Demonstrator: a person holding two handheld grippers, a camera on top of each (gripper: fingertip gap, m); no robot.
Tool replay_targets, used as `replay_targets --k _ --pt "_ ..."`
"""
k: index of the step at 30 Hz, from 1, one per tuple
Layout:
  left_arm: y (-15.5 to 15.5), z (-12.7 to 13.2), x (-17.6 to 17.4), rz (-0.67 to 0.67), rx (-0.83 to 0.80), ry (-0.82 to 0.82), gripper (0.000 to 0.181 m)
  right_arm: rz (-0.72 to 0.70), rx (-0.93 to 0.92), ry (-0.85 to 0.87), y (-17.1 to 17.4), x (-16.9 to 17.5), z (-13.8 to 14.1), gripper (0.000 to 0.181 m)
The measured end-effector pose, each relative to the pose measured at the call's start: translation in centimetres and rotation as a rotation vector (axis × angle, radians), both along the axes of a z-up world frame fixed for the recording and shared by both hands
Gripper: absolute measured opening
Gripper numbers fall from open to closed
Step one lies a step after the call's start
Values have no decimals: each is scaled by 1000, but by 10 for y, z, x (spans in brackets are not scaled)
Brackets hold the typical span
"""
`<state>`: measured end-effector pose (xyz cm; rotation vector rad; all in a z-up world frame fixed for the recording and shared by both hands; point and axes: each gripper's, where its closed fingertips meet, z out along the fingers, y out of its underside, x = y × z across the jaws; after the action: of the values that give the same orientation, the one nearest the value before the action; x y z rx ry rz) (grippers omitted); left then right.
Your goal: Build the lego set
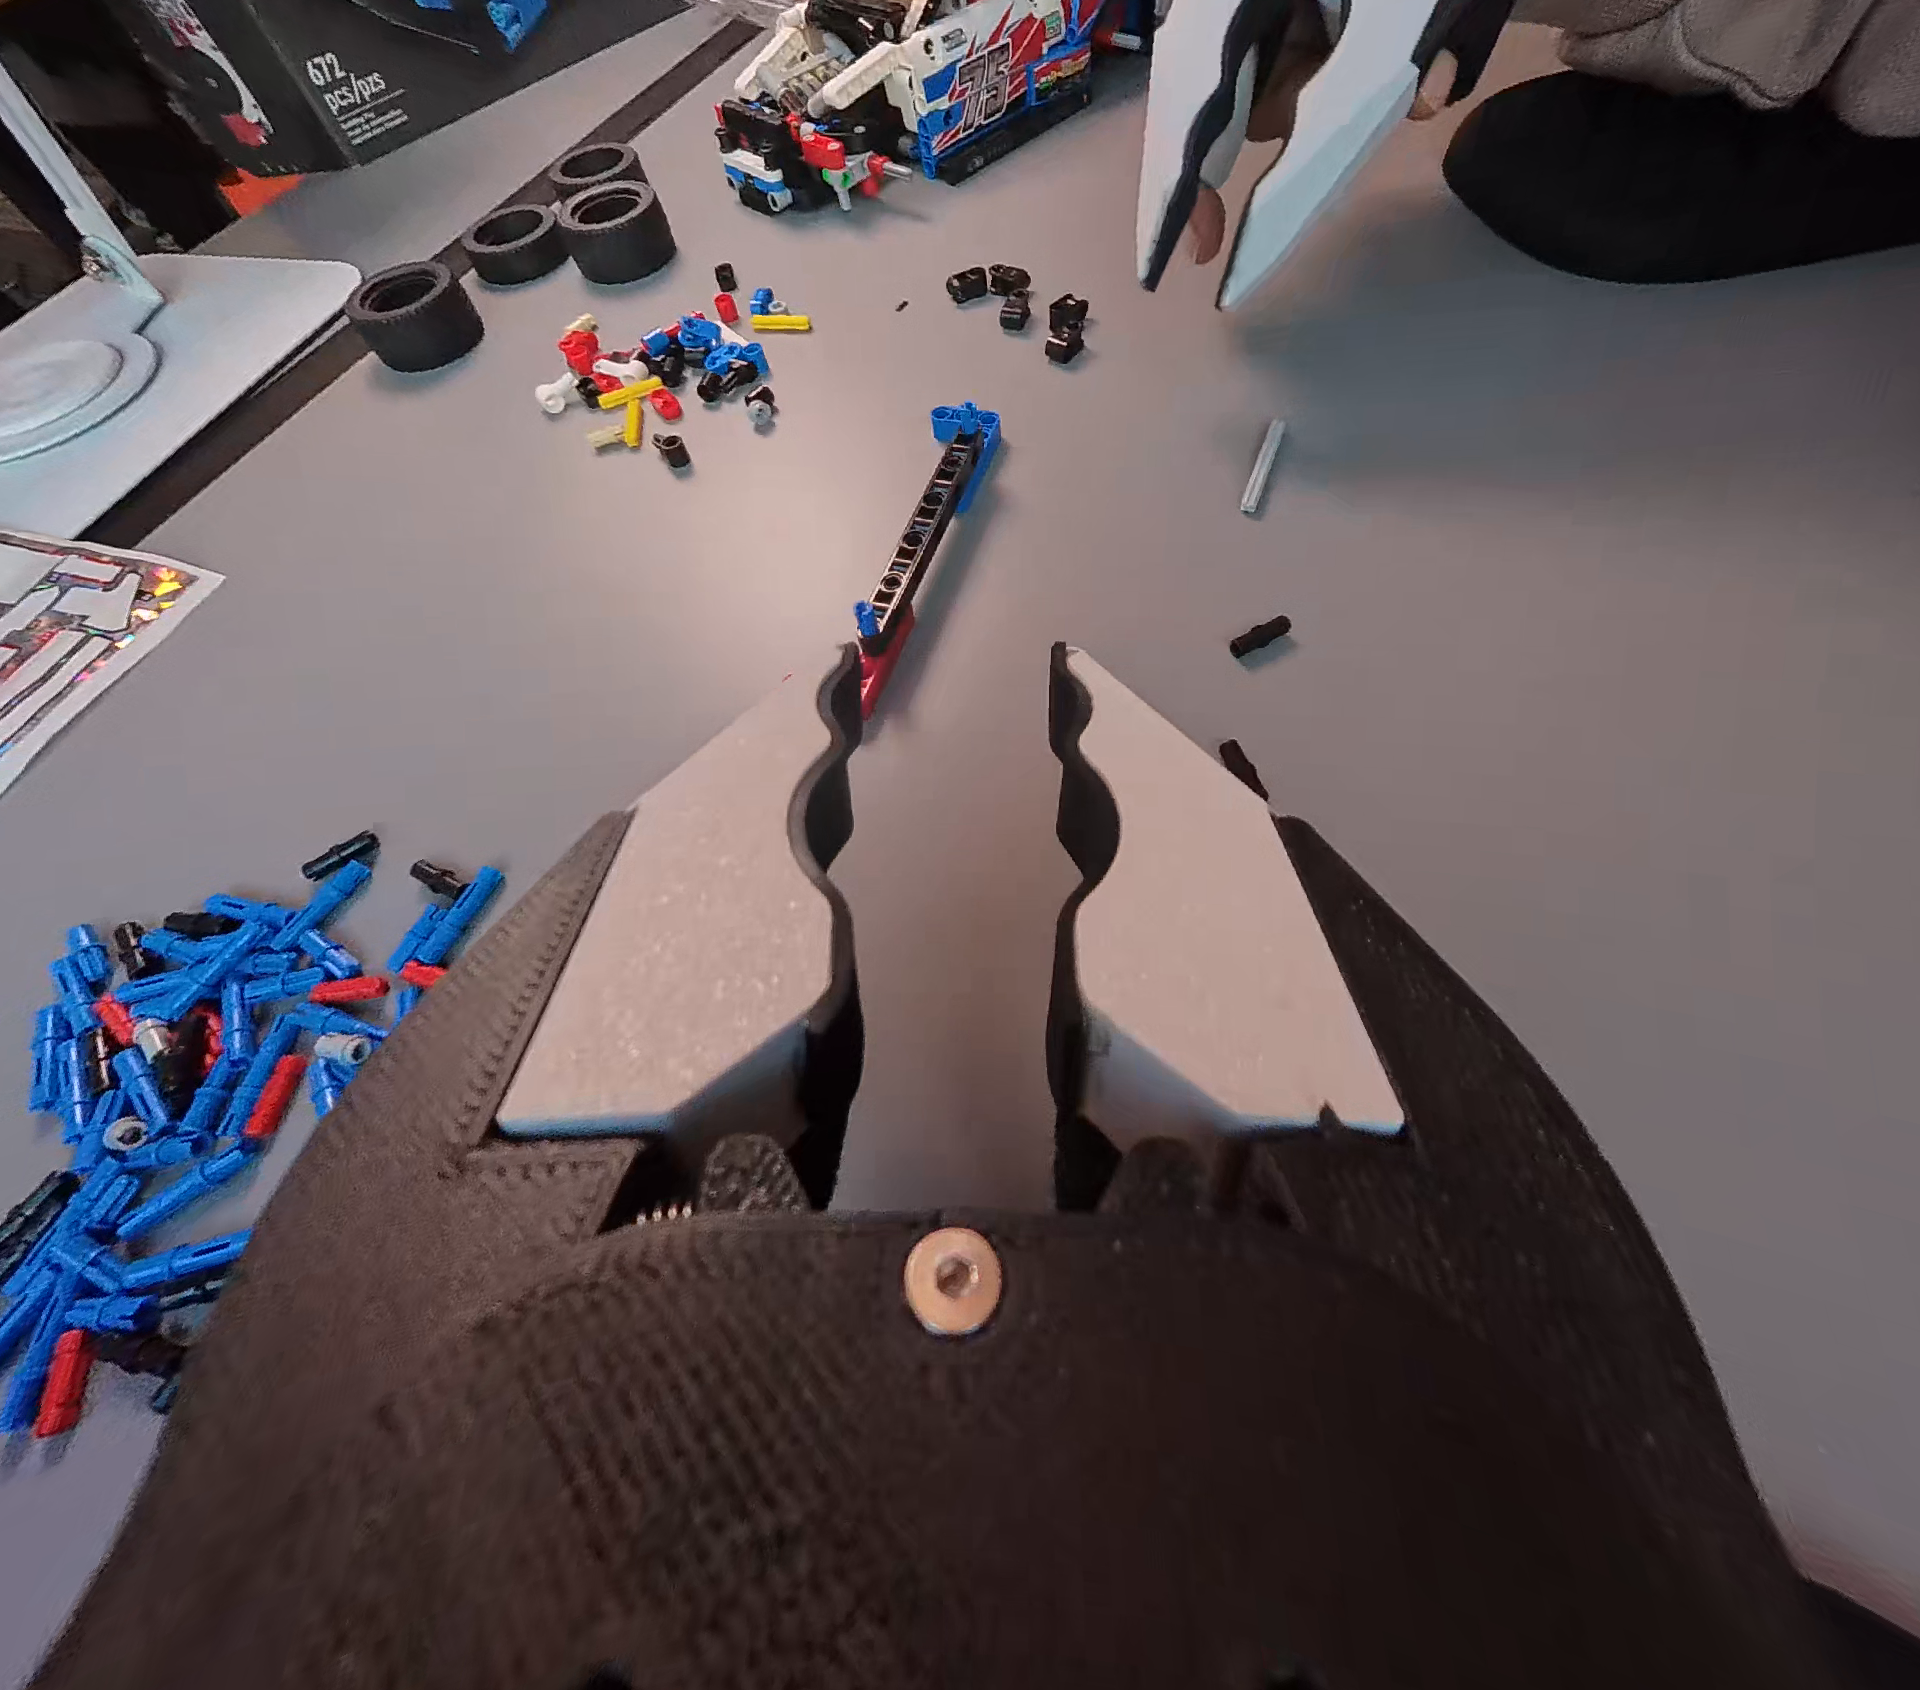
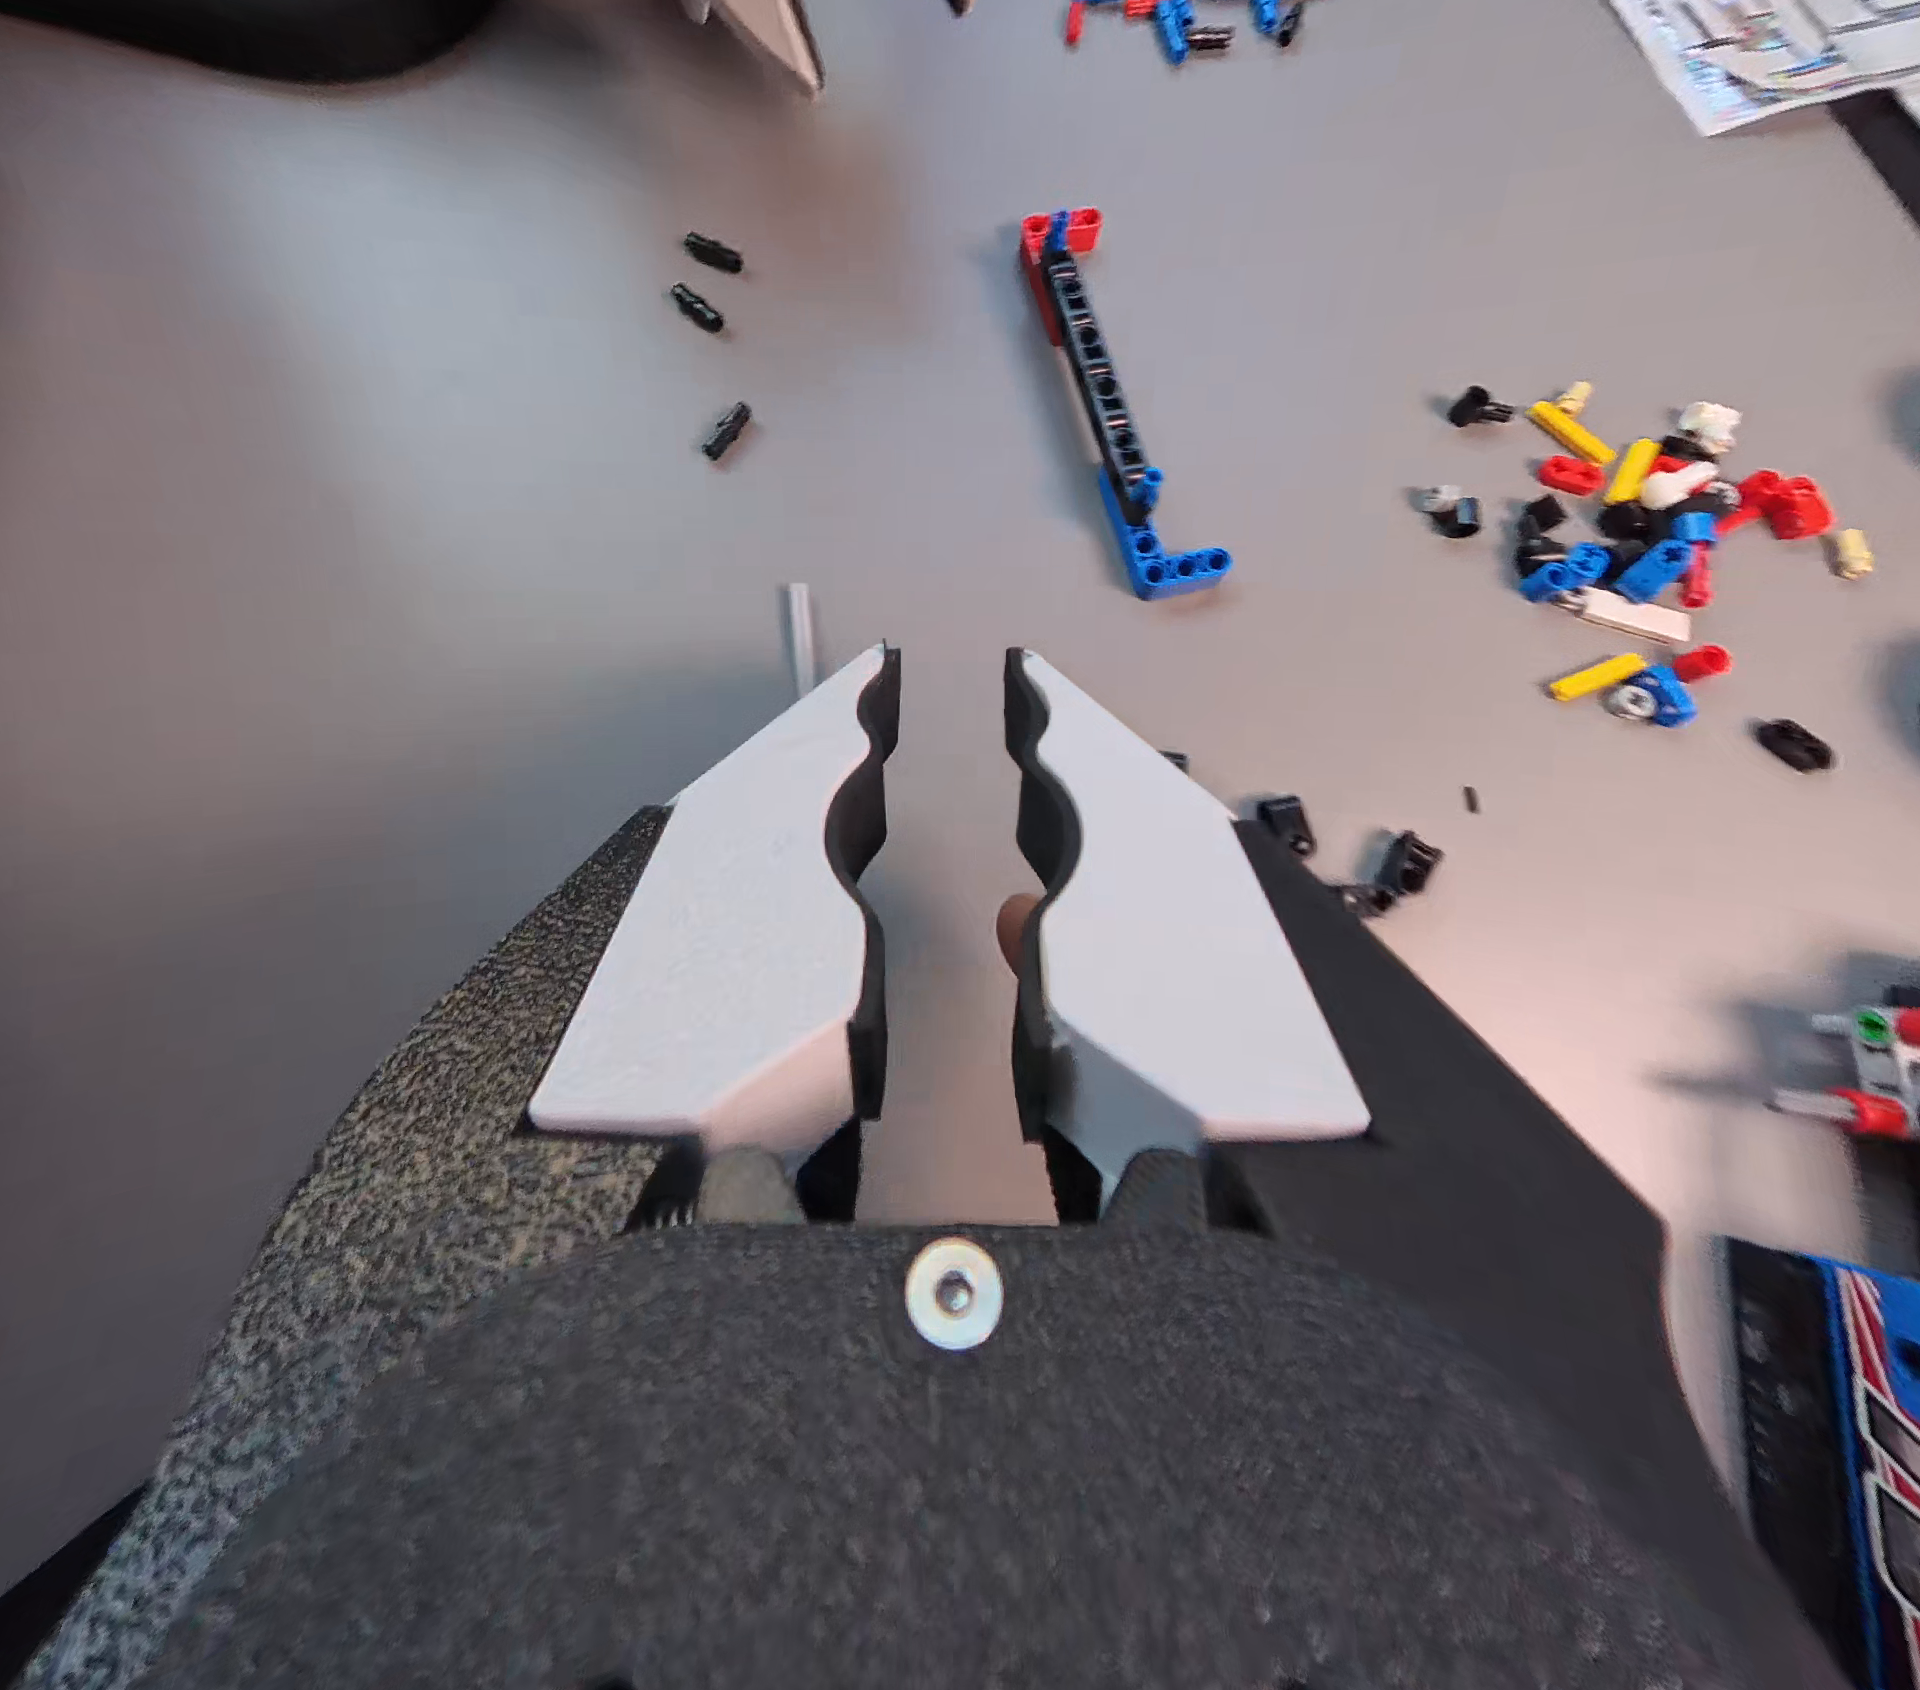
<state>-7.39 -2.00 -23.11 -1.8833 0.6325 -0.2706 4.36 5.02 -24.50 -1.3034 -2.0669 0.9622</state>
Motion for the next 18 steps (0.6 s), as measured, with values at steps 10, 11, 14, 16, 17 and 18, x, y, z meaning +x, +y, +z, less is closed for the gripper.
replay_targets --k 10,11,14,16,17,18 --pt "-1 1 6 -14 31 54 30 -222 133 -86 73 25 -16 14" --pt "-2 0 7 -19 27 53 29 -221 132 -93 73 25 -19 13" --pt "-2 -1 8 -26 22 61 28 -208 131 -99 66 17 -26 14" --pt "-2 -2 9 -31 20 65 27 -220 158 -89 68 9 -29 16" --pt "-2 -3 10 -34 18 65 27 -226 172 -83 69 6 -29 13" --pt "-2 -3 11 -36 19 62 27 -227 200 -90 71 4 -30 6"
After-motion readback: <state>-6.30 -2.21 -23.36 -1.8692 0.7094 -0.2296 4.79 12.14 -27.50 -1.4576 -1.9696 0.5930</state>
